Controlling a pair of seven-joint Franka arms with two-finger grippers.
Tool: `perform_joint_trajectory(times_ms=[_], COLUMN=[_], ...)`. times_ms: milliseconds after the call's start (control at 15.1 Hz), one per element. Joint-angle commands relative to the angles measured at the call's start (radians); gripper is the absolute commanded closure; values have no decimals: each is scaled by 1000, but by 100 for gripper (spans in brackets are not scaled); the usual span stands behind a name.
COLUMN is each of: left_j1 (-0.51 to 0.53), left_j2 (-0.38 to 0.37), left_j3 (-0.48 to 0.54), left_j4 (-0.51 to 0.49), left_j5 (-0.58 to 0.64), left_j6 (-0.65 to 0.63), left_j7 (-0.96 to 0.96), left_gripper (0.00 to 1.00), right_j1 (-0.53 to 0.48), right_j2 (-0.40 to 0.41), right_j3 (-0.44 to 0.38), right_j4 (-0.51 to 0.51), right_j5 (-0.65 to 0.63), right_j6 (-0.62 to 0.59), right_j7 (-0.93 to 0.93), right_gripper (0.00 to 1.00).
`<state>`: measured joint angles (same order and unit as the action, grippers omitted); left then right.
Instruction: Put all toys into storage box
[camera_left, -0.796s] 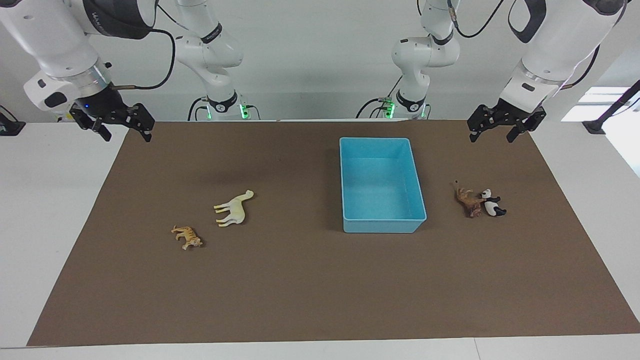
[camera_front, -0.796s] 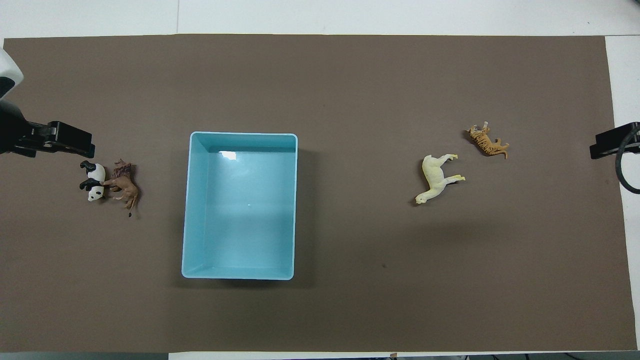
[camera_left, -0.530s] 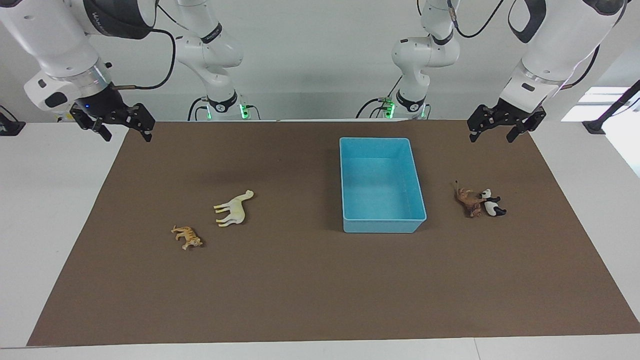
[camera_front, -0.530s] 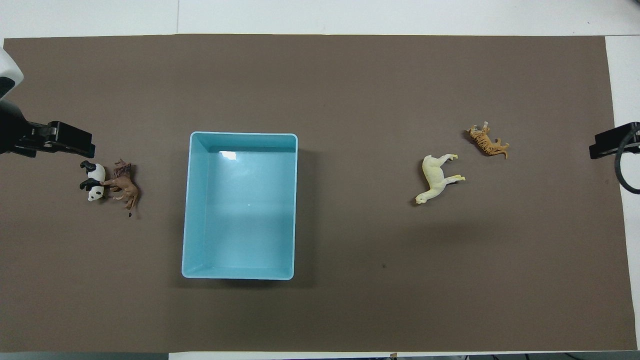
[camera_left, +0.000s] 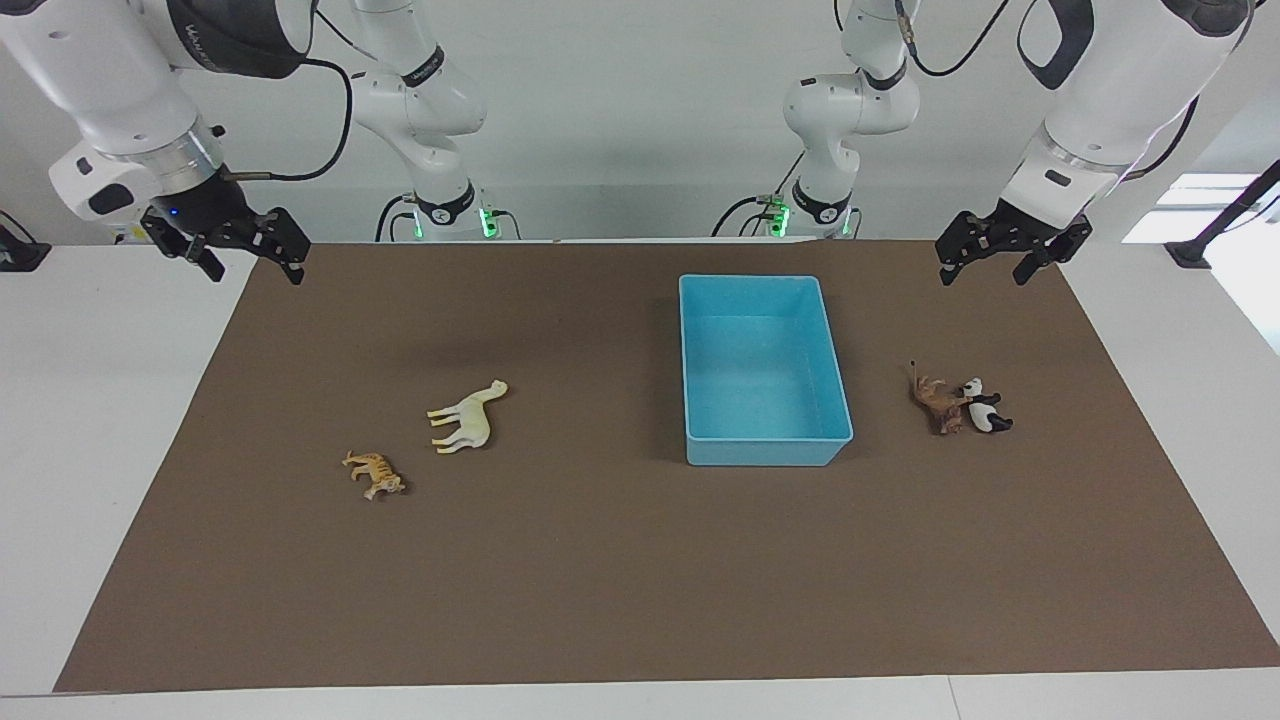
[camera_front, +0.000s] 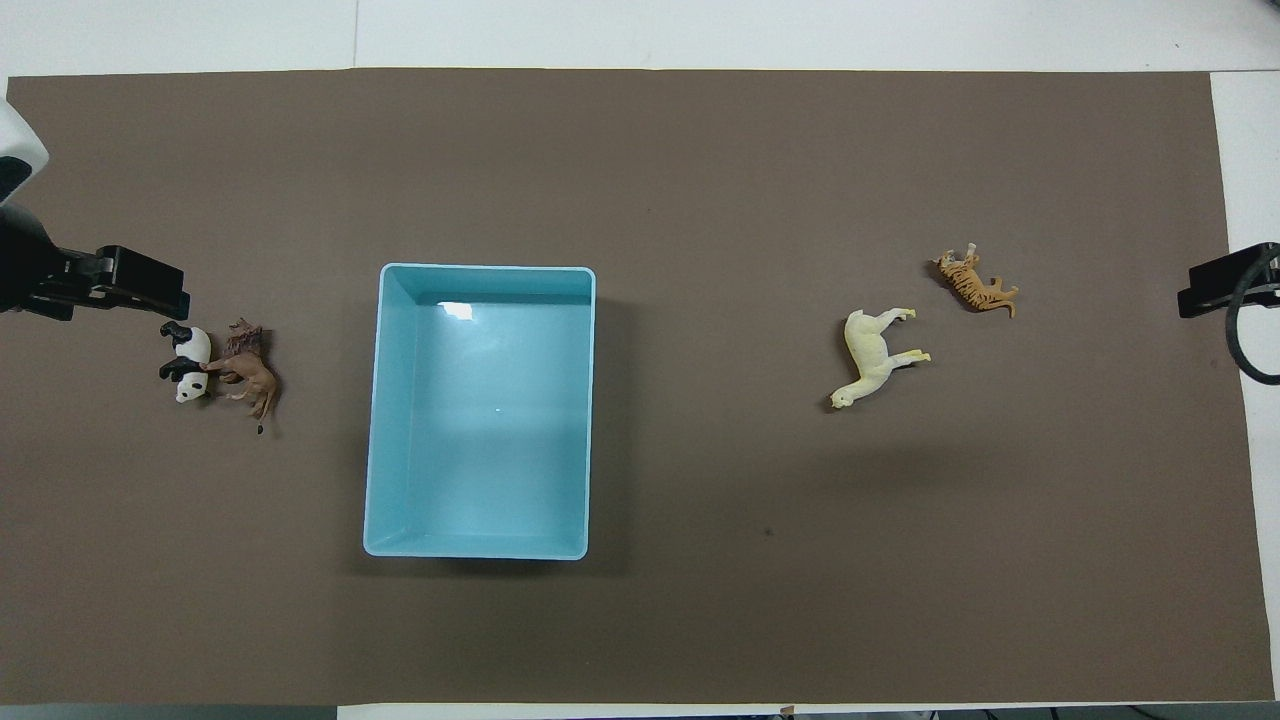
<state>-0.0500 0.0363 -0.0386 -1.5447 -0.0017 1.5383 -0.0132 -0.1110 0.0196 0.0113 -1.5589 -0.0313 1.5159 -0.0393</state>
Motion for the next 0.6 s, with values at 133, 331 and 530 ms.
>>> perform_joint_trajectory(times_ms=[133, 331, 530], left_j1=[2, 47, 70], left_j2=[-90, -81, -58], left_j3=[37, 40, 40], left_j4=[-334, -492, -662], left_j5=[0, 0, 0], left_j6=[345, 547, 753], left_j7=[-19, -27, -128], left_gripper=[0, 0, 0], right_j1=[-7, -6, 7], right_j2=[-82, -89, -54], right_j3=[10, 12, 15], right_j4=[-195, -318, -420], right_j5=[-10, -12, -10], right_j6=[143, 285, 428], right_j7=[-152, -345, -457], right_gripper=[0, 0, 0])
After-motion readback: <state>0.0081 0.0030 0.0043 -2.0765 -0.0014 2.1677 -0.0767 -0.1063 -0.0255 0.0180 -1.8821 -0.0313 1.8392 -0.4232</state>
